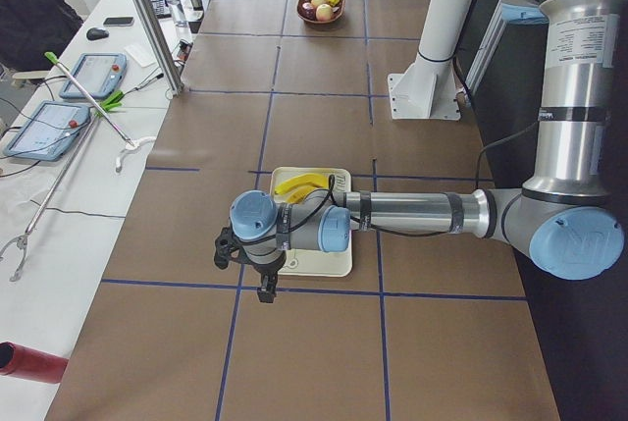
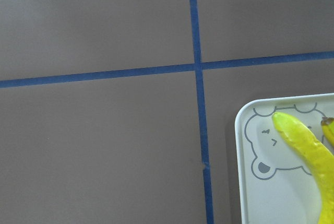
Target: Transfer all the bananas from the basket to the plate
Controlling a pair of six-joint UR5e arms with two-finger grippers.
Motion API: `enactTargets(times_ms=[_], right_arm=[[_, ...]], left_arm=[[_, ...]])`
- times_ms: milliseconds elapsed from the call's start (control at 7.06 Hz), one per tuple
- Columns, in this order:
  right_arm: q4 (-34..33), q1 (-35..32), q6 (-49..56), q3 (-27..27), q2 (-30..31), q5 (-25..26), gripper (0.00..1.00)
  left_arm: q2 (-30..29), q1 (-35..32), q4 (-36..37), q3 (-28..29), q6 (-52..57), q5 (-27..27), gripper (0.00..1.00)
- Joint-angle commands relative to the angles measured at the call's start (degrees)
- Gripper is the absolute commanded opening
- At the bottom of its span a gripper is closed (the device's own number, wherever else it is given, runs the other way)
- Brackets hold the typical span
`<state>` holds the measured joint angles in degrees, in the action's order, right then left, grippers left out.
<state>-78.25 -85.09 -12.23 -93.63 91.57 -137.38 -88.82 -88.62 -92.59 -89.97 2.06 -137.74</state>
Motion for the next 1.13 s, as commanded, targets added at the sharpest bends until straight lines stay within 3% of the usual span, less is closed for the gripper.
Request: enactTargets(times_ms=[0,283,709,992], right_arm=[[-0.59,-3.22,-0.16,-0.33,0.45,-3.4,1.0],[-8.71,-6.23,-0.07,-3.39,0.63,-4.65,1.0],[-9.73,-5.62,0.98,-3.67,0.45,-1.06,1.0],[-13.13,-6.31,9.64,-3.14,0.46,1.59,1.0]], left_arm=[[0.05,-0.06,0.04,0.06,-0.04,-0.25,1.0],[0.05,-0.15,0.04,0.06,-0.04,-0.34,1.0],[-0.3,-0.15,0.04,0.06,-0.04,-0.25,1.0],[-0.65,-0.15,0.04,0.06,-0.12,-0.25,1.0]])
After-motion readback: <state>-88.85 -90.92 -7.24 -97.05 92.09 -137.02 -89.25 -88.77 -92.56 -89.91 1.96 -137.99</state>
